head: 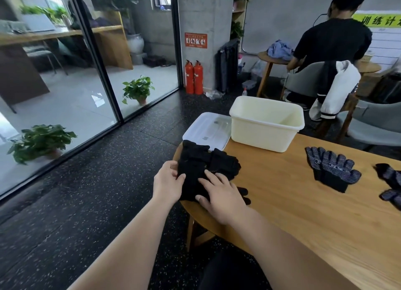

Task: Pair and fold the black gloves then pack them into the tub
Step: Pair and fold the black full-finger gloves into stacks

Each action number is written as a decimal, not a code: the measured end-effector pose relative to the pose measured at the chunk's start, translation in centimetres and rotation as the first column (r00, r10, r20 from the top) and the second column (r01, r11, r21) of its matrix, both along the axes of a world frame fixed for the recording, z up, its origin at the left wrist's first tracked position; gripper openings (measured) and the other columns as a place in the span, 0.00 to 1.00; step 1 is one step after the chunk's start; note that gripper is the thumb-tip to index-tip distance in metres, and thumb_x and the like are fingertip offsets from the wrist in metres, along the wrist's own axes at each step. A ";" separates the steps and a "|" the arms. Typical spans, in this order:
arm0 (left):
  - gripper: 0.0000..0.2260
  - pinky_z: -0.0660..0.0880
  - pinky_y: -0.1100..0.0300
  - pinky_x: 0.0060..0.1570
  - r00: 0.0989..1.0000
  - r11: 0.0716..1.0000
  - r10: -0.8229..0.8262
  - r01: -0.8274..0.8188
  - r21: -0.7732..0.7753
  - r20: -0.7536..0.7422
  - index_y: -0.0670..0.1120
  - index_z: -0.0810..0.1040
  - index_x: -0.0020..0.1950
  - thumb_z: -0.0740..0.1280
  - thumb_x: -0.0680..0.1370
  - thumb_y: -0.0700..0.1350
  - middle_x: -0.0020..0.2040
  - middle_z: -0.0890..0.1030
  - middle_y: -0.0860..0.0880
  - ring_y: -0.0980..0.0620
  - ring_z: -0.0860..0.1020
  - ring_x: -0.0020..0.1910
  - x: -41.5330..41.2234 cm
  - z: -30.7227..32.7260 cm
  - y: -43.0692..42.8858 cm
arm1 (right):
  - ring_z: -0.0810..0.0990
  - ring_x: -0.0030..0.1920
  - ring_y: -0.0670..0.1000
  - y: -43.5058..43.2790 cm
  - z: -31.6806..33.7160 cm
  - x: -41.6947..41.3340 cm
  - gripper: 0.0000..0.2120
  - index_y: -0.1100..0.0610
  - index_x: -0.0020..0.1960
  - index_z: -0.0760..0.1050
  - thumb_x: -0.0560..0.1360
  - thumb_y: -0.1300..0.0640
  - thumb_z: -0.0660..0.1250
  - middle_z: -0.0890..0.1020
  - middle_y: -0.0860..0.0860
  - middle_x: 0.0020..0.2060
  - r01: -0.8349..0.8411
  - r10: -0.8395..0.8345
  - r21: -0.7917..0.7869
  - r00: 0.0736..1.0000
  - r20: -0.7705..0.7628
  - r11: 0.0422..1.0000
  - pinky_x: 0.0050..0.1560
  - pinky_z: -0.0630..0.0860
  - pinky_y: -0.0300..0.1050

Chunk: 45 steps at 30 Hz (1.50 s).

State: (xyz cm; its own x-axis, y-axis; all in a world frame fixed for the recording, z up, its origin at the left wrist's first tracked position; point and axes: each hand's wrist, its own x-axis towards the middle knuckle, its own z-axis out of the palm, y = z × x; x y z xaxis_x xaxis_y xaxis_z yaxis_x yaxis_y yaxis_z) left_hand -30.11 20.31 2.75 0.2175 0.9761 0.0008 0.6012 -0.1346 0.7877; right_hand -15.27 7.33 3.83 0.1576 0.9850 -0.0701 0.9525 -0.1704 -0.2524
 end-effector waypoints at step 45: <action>0.26 0.60 0.45 0.81 0.674 0.655 -0.572 0.718 0.234 -0.468 0.59 0.64 0.83 0.60 0.85 0.62 0.84 0.60 0.53 0.50 0.54 0.84 15.0 3.9 -16.1 | 0.47 0.85 0.53 -19.0 4.1 13.3 0.33 0.44 0.85 0.50 0.85 0.33 0.48 0.47 0.45 0.85 0.372 -0.370 0.003 0.922 0.112 0.928 0.82 0.53 0.57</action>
State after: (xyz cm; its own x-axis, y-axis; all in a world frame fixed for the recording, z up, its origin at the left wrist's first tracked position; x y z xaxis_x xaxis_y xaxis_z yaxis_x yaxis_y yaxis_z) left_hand -15.14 4.25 6.66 0.8478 0.5148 0.1272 0.4447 -0.8209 0.3582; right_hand -2.01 -11.68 7.88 0.5195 0.8531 -0.0486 0.8415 -0.5207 -0.1443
